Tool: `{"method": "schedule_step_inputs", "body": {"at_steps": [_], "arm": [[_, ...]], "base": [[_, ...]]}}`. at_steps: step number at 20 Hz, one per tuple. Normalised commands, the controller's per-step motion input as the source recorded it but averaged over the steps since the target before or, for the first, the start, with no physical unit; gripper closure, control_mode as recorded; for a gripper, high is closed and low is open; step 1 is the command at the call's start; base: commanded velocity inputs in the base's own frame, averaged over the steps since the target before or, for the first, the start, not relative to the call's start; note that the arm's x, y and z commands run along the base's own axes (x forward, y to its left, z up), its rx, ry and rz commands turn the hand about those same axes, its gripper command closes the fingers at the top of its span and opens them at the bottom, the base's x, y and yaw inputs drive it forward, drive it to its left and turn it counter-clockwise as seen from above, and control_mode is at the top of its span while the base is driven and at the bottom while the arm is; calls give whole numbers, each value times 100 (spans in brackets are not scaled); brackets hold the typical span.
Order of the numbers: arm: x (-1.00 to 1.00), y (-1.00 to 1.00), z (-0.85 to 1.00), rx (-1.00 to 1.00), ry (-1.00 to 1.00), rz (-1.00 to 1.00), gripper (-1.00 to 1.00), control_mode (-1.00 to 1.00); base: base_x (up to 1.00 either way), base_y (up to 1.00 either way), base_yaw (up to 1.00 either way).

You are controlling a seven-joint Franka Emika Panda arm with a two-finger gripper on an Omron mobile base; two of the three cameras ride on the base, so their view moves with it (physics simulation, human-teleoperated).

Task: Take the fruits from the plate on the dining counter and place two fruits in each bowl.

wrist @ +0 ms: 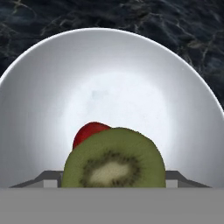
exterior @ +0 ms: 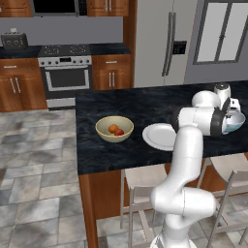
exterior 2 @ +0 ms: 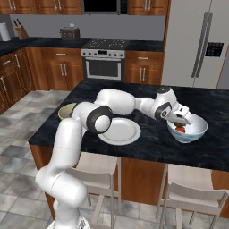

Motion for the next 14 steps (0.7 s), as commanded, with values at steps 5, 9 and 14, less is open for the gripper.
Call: {"method": "schedule_step_inputs", "body": {"at_steps": [5, 9, 14], "arm": [[8, 0, -8, 0, 0, 0, 100, -100], [0, 2, -10, 0, 0, 0, 100, -100], [0, 4, -21, 0, 0, 0, 100, -100]], "base": [[0, 0, 0], [0, 0, 0], [0, 0, 0]]}}
